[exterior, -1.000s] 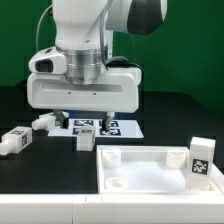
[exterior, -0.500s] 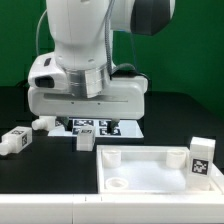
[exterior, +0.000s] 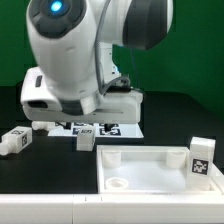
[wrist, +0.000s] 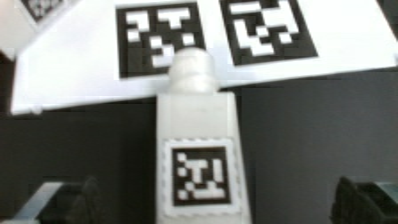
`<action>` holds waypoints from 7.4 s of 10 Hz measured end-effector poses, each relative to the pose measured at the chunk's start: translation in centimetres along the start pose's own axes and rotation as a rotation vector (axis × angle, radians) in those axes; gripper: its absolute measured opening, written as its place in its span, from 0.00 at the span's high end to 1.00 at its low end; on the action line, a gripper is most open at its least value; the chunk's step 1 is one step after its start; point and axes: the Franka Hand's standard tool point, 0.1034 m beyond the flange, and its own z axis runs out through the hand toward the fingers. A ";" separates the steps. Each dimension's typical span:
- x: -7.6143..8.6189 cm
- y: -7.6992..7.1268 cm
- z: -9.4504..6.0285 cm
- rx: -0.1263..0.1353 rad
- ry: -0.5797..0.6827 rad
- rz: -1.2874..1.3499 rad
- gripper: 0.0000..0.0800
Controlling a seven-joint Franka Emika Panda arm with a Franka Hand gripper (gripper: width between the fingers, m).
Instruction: Assemble square table
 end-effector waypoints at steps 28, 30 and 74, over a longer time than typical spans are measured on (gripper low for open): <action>-2.2 -4.0 -5.8 -0.010 0.182 -0.091 0.64; -1.6 -4.1 -6.5 -0.012 0.322 -0.096 0.64; 7.9 -8.7 -16.5 -0.077 1.318 -0.172 0.64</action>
Offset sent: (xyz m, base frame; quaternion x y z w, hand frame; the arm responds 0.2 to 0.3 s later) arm 0.0000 0.0000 0.0000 0.0000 0.0000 0.0000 1.0000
